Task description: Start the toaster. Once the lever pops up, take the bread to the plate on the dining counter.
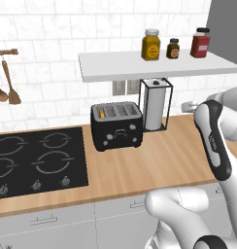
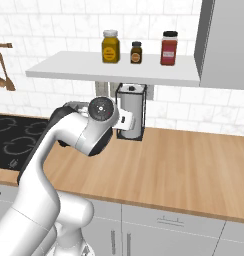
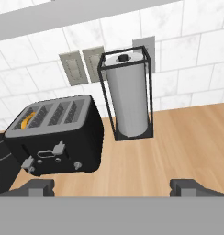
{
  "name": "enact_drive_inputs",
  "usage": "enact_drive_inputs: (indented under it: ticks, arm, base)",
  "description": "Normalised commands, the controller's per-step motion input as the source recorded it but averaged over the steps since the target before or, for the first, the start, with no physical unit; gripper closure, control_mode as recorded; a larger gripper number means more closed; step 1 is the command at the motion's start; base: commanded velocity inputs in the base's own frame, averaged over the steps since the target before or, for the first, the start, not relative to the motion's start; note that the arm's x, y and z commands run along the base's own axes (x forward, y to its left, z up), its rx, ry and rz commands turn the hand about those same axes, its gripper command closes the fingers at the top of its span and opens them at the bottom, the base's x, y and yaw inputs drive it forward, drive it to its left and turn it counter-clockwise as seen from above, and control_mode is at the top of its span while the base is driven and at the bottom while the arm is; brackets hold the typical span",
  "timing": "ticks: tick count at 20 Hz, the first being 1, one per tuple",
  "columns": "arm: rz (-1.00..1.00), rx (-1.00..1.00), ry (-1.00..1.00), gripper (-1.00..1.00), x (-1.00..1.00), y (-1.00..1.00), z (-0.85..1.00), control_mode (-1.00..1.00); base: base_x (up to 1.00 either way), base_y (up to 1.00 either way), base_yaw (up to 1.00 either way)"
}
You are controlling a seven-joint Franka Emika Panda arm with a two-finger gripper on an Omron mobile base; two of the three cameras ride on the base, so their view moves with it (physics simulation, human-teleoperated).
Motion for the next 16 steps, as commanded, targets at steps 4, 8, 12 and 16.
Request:
enact_drive_inputs:
  ticks: [4, 8, 12, 16]
  arm:
    - [0.0, 0.0, 0.0, -1.0, 0.0, 0.0, 0.0, -1.0]
    - [0.0, 0.0, 0.0, -1.0, 0.0, 0.0, 0.0, -1.0]
    - [0.0, 0.0, 0.0, -1.0, 0.0, 0.0, 0.0, -1.0]
    - [0.0, 0.0, 0.0, -1.0, 0.0, 0.0, 0.0, -1.0]
  base:
    - [0.0, 0.0, 0.0]
    - [0.0, 0.0, 0.0]
    - [0.0, 0.0, 0.0]
    - [0.0, 0.0, 0.0]
